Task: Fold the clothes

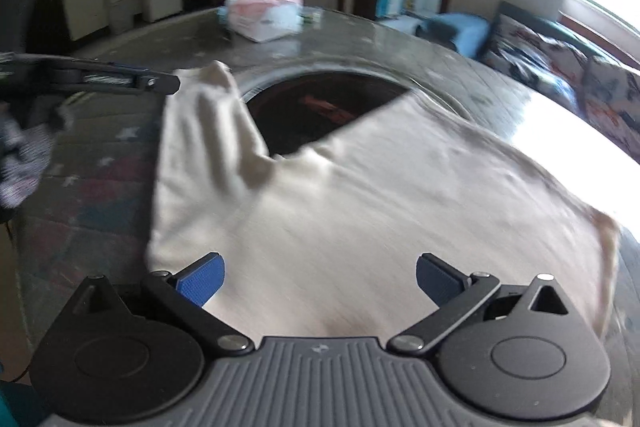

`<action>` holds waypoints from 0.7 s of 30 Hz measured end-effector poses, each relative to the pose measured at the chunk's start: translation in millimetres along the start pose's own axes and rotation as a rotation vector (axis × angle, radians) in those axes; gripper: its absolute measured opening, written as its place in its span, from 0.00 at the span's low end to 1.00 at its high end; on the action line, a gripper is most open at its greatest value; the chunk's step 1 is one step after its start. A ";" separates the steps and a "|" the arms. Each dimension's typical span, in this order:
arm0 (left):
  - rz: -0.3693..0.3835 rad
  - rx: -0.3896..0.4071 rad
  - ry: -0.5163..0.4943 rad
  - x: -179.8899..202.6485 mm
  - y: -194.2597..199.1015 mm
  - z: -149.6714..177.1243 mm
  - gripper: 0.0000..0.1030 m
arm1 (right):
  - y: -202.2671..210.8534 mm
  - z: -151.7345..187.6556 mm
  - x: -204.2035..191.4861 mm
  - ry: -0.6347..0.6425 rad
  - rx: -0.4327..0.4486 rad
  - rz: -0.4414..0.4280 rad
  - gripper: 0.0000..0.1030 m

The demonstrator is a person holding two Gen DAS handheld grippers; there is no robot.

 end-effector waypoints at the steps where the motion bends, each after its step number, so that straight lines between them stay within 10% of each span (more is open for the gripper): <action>1: 0.040 -0.005 -0.025 12.9 -0.5 3.0 0.44 | 0.8 3.9 4.1 -0.009 -0.005 0.011 1.00; 7: 0.170 -0.071 -0.112 62.9 -22.4 17.6 0.43 | 2.3 16.0 15.3 -0.043 -0.012 0.030 1.00; 21: 0.105 -0.078 -0.134 48.6 -35.7 28.9 0.70 | 2.4 21.6 19.6 -0.066 0.000 0.023 1.00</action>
Point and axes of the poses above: each gripper's, at about its wrist camera, not at the fingertips, and y roughly against the way its jaws point, x to its right, z to its underside, the point moved 7 cm from there along -y, roughly the way its jaws point, and after that the axes turned 5 degrees about y, right-handed, at the moved point
